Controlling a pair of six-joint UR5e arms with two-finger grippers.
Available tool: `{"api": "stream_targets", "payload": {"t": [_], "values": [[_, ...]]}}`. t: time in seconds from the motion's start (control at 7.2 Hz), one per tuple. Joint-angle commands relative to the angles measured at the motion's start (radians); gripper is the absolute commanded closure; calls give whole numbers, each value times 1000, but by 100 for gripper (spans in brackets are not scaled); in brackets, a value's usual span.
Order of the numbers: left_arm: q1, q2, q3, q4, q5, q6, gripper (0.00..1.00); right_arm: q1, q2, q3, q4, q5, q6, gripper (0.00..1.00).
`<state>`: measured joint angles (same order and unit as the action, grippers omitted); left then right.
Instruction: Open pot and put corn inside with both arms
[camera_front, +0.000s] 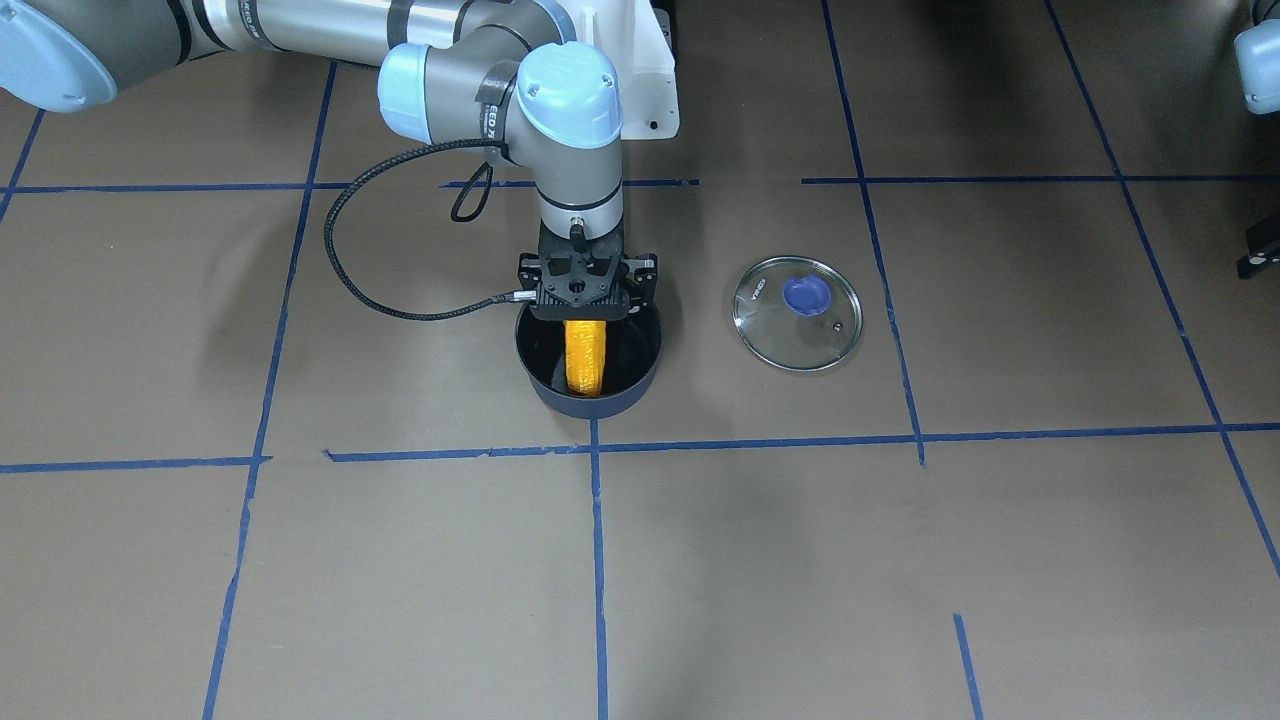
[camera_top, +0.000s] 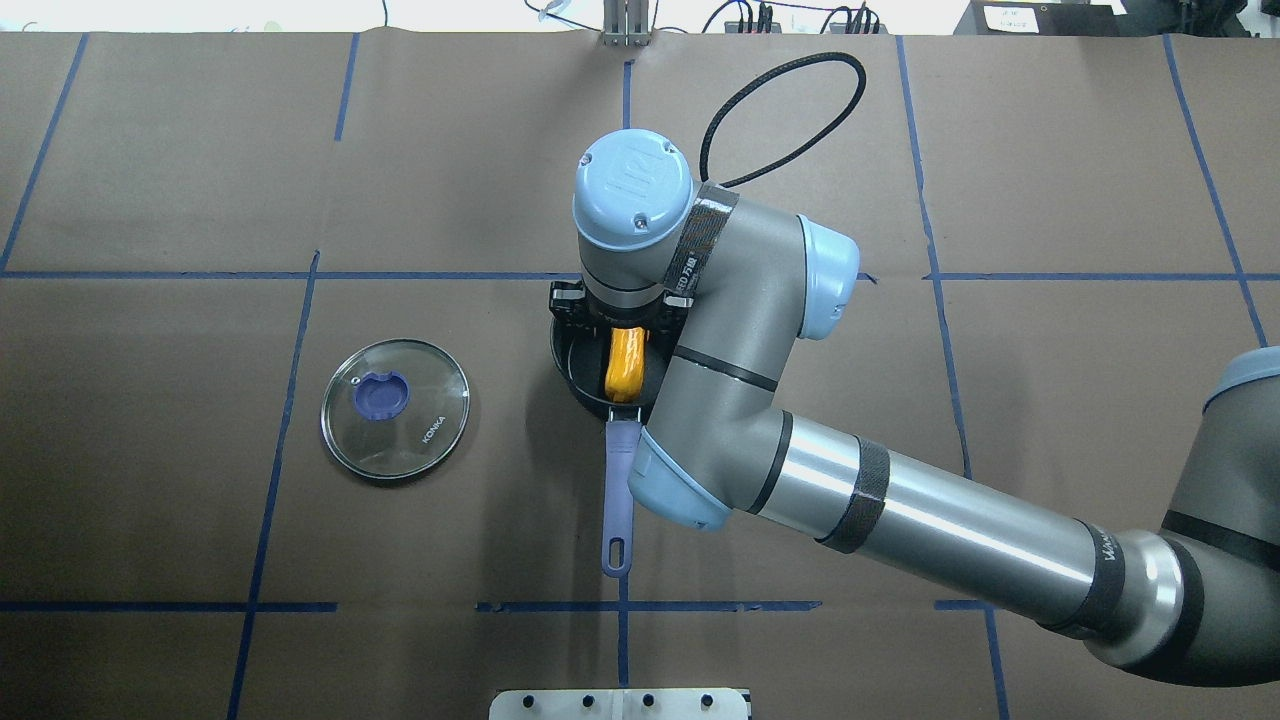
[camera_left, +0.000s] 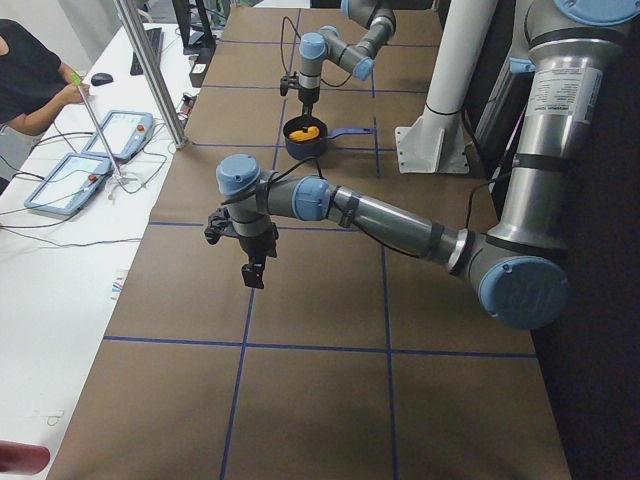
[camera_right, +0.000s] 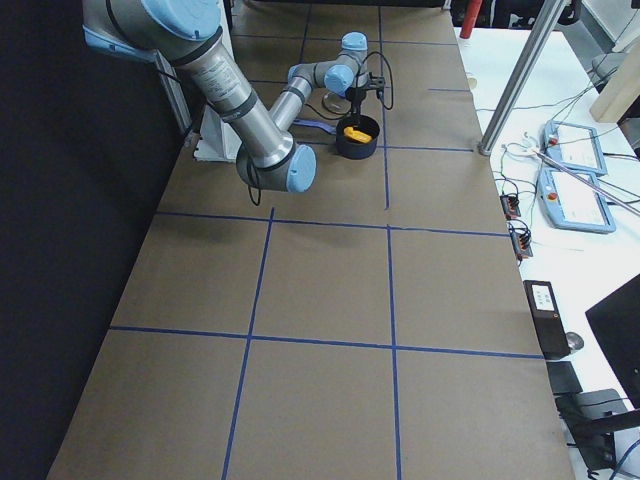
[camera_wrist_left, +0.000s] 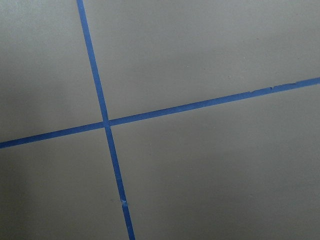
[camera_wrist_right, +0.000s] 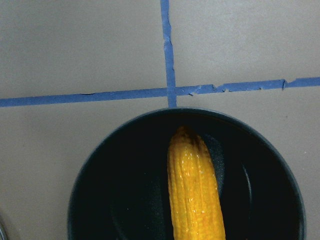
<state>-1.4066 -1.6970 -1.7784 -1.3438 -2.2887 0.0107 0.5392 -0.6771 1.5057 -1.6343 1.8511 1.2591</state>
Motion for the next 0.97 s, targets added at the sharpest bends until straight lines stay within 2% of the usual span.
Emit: {"api": "stream_targets", "payload": {"t": [0.0, 0.14, 0.28, 0.42, 0.69, 0.83], "values": [[0, -1, 0, 0, 0, 0, 0, 39, -4, 114, -134, 29, -16, 1], [-2, -1, 8, 0, 0, 0, 0, 88, -60, 211, -172, 84, -50, 1], [-3, -3, 25, -2, 0, 0, 0, 138, -138, 304, -174, 98, -134, 1], [-6, -3, 36, -2, -2, 0, 0, 222, -203, 353, -174, 162, -209, 1], [-52, 2, 45, 3, -33, 5, 0, 376, -338, 402, -168, 256, -439, 1], [-67, 2, 87, 0, -64, 8, 0, 440, -407, 403, -162, 290, -567, 1]]}}
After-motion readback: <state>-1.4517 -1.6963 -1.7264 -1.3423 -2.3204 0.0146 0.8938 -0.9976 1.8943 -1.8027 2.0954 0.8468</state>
